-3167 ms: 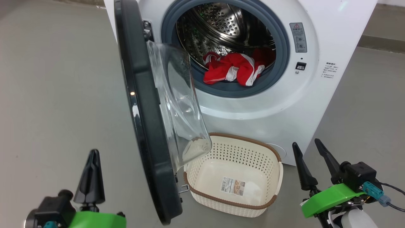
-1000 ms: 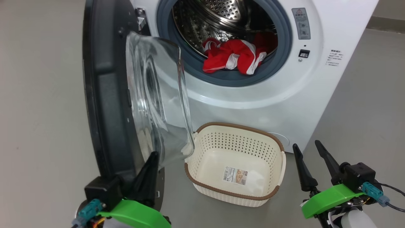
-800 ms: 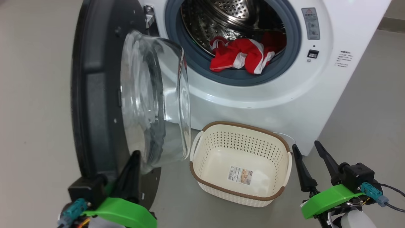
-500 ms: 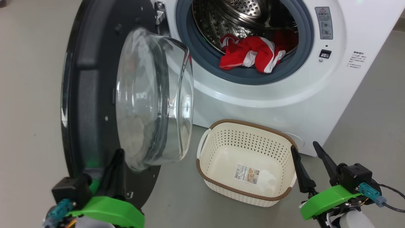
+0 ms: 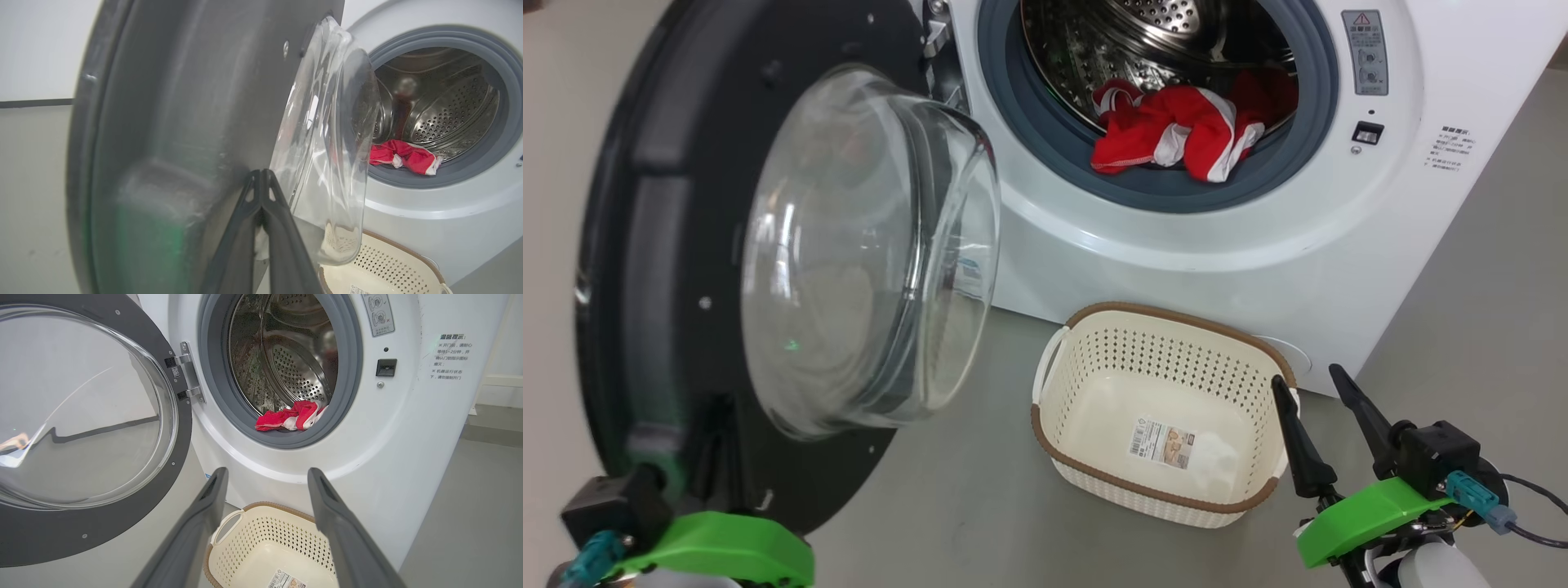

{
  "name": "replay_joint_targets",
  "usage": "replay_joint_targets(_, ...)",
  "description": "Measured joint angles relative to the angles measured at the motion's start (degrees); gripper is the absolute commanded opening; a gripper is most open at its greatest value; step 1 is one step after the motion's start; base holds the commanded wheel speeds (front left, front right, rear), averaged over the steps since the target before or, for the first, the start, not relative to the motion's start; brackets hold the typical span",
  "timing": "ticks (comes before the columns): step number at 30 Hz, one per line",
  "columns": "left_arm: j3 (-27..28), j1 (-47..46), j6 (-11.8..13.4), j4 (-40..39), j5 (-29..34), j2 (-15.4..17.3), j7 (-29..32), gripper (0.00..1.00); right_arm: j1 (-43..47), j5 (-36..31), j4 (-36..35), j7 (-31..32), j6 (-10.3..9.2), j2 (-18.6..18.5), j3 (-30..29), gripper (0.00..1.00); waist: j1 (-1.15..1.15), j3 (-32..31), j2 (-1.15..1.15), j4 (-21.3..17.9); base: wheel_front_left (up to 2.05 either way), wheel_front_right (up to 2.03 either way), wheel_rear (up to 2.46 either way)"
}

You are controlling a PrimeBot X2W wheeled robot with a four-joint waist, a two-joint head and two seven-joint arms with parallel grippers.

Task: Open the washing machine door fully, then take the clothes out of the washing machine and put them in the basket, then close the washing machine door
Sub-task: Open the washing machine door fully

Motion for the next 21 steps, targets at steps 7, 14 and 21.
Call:
replay_joint_targets(7,3.0,-1.1,0.3,4.0,-0.2,0.9,-3.3,0.0,-0.1,-1.5,0.1,0.0,0.0,-0.1,0.7,1.0,0.0,1.5,0.0,-0.4,0.0,0.0,0.0)
replay_joint_targets(14,5.2,-4.6,0.3,10.9,-1.3,1.4,-6.1,0.0,-1.0,-2.0,0.1,0.0,0.0,-0.7,1.2,1.0,0.0,3.3,0.0,-0.7,0.0,0.0,0.0)
replay_joint_targets(21,6.7,-8.9,0.1,17.1,-2.3,1.6,-9.3,0.0,-1.6,-2.5,-0.4,0.0,0.0,-1.8,1.5,1.0,0.0,5.0,0.0,-0.6,0.0,0.0,0.0)
